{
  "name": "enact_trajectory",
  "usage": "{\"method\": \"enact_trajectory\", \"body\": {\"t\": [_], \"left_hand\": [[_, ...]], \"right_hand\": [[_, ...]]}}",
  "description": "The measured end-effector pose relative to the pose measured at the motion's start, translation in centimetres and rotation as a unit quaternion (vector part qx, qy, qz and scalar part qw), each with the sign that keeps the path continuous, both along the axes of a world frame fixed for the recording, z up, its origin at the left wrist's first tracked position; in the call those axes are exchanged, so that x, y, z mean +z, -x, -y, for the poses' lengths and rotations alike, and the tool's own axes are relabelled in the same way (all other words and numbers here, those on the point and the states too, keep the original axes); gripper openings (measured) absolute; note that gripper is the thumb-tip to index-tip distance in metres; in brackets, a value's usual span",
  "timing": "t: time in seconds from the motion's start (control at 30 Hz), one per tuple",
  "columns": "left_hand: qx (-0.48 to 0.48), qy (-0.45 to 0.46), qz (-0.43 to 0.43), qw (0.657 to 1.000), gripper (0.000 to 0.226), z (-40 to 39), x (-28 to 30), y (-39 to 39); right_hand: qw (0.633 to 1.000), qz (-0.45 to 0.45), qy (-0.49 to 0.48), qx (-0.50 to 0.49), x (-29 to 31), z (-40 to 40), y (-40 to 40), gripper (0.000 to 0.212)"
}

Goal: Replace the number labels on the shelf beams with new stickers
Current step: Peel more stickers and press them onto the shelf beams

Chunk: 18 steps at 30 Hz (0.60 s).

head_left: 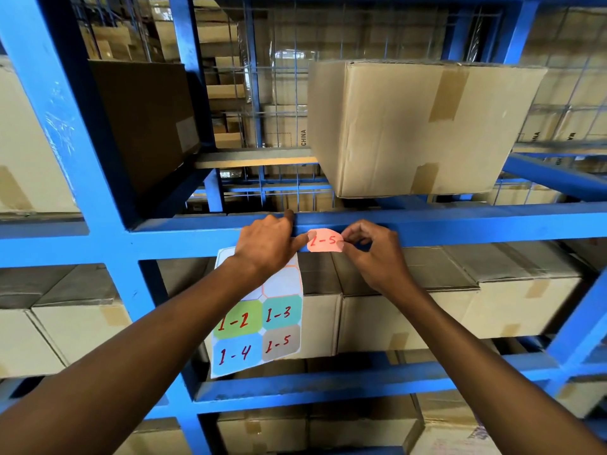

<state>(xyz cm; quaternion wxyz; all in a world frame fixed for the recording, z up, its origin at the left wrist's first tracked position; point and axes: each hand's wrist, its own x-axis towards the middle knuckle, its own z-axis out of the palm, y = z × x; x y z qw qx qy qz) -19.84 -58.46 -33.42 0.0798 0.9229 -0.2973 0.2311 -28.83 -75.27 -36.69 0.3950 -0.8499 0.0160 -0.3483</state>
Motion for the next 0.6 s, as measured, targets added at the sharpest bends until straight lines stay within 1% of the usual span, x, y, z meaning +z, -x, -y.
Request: {"method": "enact_trajectory", "body": {"t": [0.1, 0.23, 0.6], "left_hand": [[-0.001, 0.005, 0.01, 1.0, 0.061, -0.1, 0.12, -0.02], [-0.003, 0.012, -0.005, 1.0, 0.059, -0.07, 0.28, 0.3], [-0.01, 0.03, -0.014, 0.999, 0.057, -0.15, 0.15, 0.47]], "right_hand": [[1.0, -0.001, 0.001, -0.001, -0.09, 0.02, -0.02, 0.006], [1.0, -0.006, 0.007, -0.01, -0.04, -0.06, -0.07, 0.006], [0.998, -0.021, 0.026, -0.06, 0.5, -0.64, -0.01, 0.013]]}}
